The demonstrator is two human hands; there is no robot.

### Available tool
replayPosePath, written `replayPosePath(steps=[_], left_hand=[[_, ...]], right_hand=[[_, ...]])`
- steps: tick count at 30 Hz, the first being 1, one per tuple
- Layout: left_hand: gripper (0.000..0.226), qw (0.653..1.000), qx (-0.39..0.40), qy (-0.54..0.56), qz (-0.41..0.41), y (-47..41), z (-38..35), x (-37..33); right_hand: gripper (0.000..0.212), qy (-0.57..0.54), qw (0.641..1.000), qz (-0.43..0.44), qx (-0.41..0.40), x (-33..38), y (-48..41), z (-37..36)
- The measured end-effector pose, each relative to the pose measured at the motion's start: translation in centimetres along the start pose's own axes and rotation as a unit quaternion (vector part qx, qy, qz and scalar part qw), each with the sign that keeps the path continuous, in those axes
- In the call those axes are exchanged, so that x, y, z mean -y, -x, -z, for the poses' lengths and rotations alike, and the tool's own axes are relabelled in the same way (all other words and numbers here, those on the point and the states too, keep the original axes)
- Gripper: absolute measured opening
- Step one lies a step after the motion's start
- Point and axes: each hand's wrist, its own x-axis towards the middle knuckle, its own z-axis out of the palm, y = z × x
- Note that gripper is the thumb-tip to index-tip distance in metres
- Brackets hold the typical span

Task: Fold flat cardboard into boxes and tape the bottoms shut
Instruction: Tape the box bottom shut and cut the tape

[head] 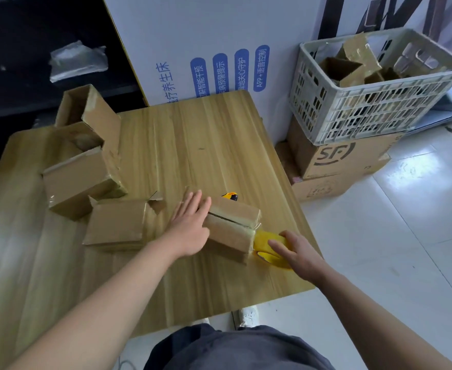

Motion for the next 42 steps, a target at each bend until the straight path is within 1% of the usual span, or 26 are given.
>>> replayPosePath(steps=[1, 2, 5, 7, 9, 13, 16, 18, 19, 21, 23, 24, 29, 31, 33, 35, 38, 40, 42], left_hand=[[0.071, 0.999, -0.027, 0.020, 0.020, 0.1, -0.9, -0.9], [0.073, 0.998, -0.051, 0.027, 0.040, -0.1, -1.9, -1.7], [0.102, 0.990, -0.109, -0.014, 0.094, -1.0, -3.9, -3.2], [0.111, 0.987, -0.128, -0.037, 0.091, -1.5, -4.3, -3.3], [0.109, 0.988, -0.126, -0.052, 0.076, -1.6, -4.3, -2.9], [0.098, 0.990, -0.109, -0.075, 0.052, -1.8, -3.4, -1.0], [0.079, 0.986, -0.126, -0.107, 0.023, -1.4, -2.9, -1.1], [0.066, 0.986, -0.150, -0.069, 0.017, -0.8, -3.8, -2.2], [0.065, 0.986, -0.159, -0.047, 0.024, -0.6, -4.3, -2.7], [0.075, 0.985, -0.164, -0.031, 0.040, -0.4, -5.0, -3.1], [0.084, 0.986, -0.158, -0.044, 0.045, -0.5, -5.3, -2.8], [0.085, 0.986, -0.154, -0.050, 0.043, -0.6, -5.3, -2.8], [0.082, 0.987, -0.137, -0.065, 0.051, -0.5, -5.1, -2.9], [0.083, 0.983, -0.157, -0.051, 0.079, -0.1, -5.5, -3.2], [0.085, 0.970, -0.203, 0.007, 0.133, 0.7, -6.3, -4.1], [0.083, 0.943, -0.264, 0.075, 0.186, 1.5, -6.9, -5.3], [0.081, 0.904, -0.332, 0.123, 0.240, 2.0, -7.4, -6.8], [0.088, 0.874, -0.364, 0.166, 0.277, 2.4, -8.0, -7.7], [0.096, 0.834, -0.382, 0.232, 0.324, 2.9, -8.6, -9.3]], right_hand=[[0.043, -0.007, 1.000, -0.002, 0.001, 0.2, -0.2, -0.1], [0.038, -0.015, 1.000, -0.005, 0.001, 0.2, -0.5, -0.1], [0.030, -0.039, 0.999, -0.018, 0.023, 0.1, -0.8, 0.0], [0.029, -0.052, 0.998, -0.019, 0.033, -0.1, -1.1, 0.1], [0.027, -0.058, 0.997, -0.018, 0.048, 0.0, -1.2, 0.2], [0.026, -0.066, 0.994, -0.017, 0.084, 1.0, -1.4, -0.2], [0.022, -0.083, 0.992, -0.021, 0.093, 1.3, -1.4, -1.0], [0.022, -0.096, 0.991, -0.031, 0.085, 1.4, -1.2, -1.4], [0.023, -0.095, 0.992, -0.036, 0.081, 1.5, -1.1, -1.6], [0.029, -0.094, 0.992, -0.046, 0.070, 1.7, -1.0, -2.0], [0.037, -0.089, 0.993, -0.050, 0.065, 1.8, -0.8, -2.3], [0.038, -0.086, 0.993, -0.050, 0.064, 1.8, -0.8, -2.3], [0.033, -0.069, 0.994, -0.041, 0.078, 1.3, -1.3, -1.1], [0.029, -0.071, 0.992, -0.037, 0.097, 1.2, -1.6, -0.8], [0.024, -0.074, 0.989, -0.035, 0.126, 0.9, -1.9, -0.4], [0.027, -0.073, 0.985, -0.024, 0.152, 0.4, -2.7, 0.1], [0.032, -0.031, 0.982, -0.008, 0.187, 0.0, -3.9, 0.8], [0.038, -0.003, 0.976, 0.001, 0.216, 0.0, -4.6, 1.3], [0.045, 0.004, 0.970, 0.009, 0.245, -0.1, -5.4, 1.6]])
